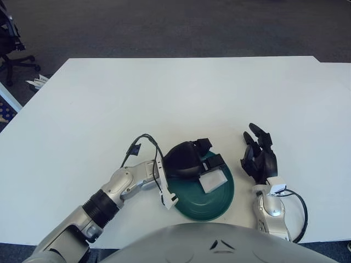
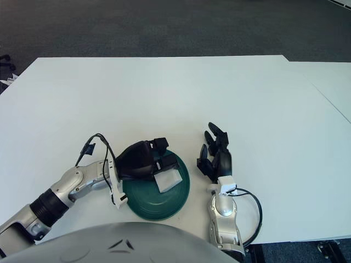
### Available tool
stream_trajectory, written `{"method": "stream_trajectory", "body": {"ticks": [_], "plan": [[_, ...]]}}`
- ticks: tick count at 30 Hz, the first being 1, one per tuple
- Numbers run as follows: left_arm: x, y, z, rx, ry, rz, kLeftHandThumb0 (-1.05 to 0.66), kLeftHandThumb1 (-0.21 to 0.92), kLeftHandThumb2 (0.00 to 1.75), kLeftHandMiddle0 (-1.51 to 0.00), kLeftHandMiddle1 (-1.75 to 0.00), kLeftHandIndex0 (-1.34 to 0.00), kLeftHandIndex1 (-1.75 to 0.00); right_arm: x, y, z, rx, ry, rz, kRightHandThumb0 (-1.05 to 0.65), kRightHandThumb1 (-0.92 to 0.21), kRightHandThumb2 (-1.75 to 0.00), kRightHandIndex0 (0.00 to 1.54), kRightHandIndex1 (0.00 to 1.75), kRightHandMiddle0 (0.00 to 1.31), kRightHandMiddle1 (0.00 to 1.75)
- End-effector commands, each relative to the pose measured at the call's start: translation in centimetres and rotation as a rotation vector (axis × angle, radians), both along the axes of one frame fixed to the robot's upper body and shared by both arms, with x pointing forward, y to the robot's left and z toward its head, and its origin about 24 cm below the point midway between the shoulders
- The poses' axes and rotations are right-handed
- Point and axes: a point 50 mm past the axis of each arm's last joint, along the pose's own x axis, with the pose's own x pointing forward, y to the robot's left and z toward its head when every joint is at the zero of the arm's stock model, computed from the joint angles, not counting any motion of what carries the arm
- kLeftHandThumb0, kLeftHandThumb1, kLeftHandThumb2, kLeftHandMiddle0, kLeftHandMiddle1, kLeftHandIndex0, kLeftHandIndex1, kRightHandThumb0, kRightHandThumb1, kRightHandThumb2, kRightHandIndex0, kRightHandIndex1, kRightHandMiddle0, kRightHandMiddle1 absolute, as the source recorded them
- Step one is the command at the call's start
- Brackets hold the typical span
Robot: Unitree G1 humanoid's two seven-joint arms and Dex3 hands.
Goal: Put the charger into the plate.
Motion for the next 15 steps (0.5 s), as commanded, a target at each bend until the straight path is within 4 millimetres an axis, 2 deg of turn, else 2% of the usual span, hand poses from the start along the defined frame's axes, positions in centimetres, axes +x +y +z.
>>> {"method": "stream_trajectory", "body": {"ticks": [1, 6, 10, 15], "plan": [[0.2, 0.5, 1.9, -0.046, -0.015, 0.025, -0.73, 0.92, 0.65, -0.47, -0.35, -0.02, -1.07, -2.0, 0.5, -3.9, 0.063, 0.248, 0.005, -0.72, -0.92, -0.84, 0.30, 0.00, 0.00, 0.62], [0.2, 1.0, 2.7, -0.057, 0.003, 0.033, -0.88, 0.92, 0.74, -0.44, -0.13, 0.00, -0.81, -1.9, 0.4, -4.0, 0.090, 0.242, -0.006, -0.70, -0.92, -0.81, 0.28, 0.00, 0.00, 0.63], [0.2, 1.5, 3.0, -0.029, 0.012, 0.047, -0.97, 0.92, 0.79, -0.37, -0.05, 0.00, -0.67, -1.8, 0.4, -4.1, 0.109, 0.233, -0.010, -0.68, -0.92, -0.79, 0.28, 0.00, 0.00, 0.66], [0.1, 1.7, 3.1, 0.008, 0.024, 0.069, -1.02, 0.92, 0.81, -0.33, -0.01, 0.00, -0.58, -1.8, 0.4, -4.0, 0.131, 0.223, -0.002, -0.67, -0.92, -0.78, 0.27, 0.00, 0.00, 0.67]]}}
